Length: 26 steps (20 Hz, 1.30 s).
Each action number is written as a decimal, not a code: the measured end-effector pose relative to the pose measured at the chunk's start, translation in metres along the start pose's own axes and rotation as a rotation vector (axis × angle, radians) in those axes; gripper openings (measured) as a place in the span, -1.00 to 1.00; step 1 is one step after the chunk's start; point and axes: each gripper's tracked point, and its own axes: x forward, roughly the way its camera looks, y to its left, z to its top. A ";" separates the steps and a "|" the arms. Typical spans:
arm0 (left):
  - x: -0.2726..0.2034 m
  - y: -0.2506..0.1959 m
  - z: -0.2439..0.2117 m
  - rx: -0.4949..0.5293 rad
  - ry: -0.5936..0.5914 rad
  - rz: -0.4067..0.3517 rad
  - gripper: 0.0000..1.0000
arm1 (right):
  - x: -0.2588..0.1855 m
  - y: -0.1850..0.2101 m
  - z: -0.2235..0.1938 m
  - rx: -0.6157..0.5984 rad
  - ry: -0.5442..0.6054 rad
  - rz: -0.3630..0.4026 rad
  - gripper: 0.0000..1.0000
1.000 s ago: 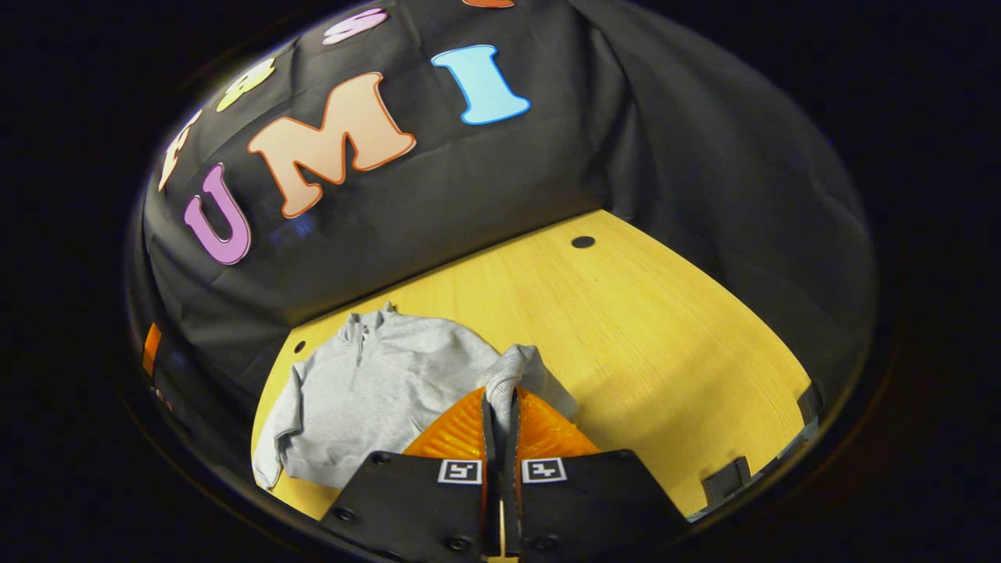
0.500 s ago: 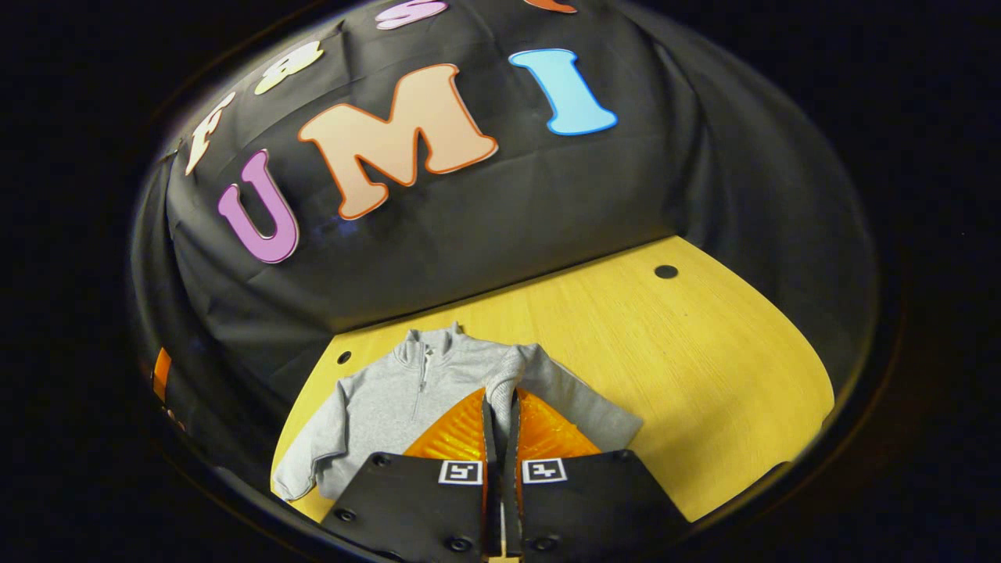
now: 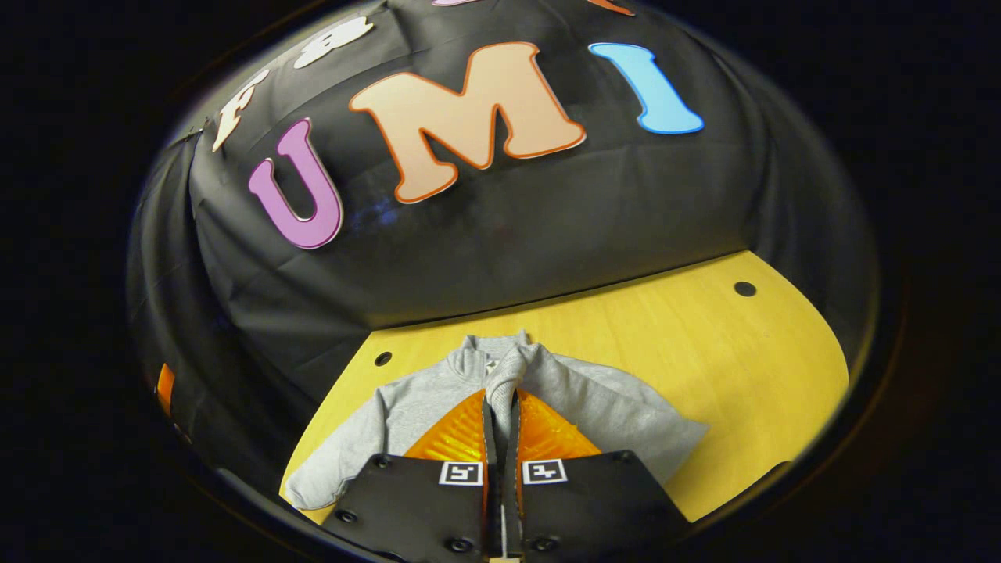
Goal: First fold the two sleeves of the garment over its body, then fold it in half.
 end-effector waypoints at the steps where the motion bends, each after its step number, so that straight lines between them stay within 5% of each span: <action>1: -0.001 0.007 -0.002 0.000 0.007 0.010 0.84 | 0.008 0.010 -0.002 -0.011 0.009 0.013 -0.92; 14: -0.011 0.097 -0.036 -0.005 0.072 0.171 0.85 | 0.100 0.140 -0.070 -0.172 0.146 0.155 -0.92; 22: -0.026 0.126 -0.059 -0.003 0.124 0.240 0.92 | 0.143 0.162 -0.153 -0.235 0.340 0.166 -0.88; 26: -0.027 0.129 -0.071 -0.013 0.137 0.242 0.92 | 0.142 0.167 -0.150 -0.213 0.353 0.216 -0.61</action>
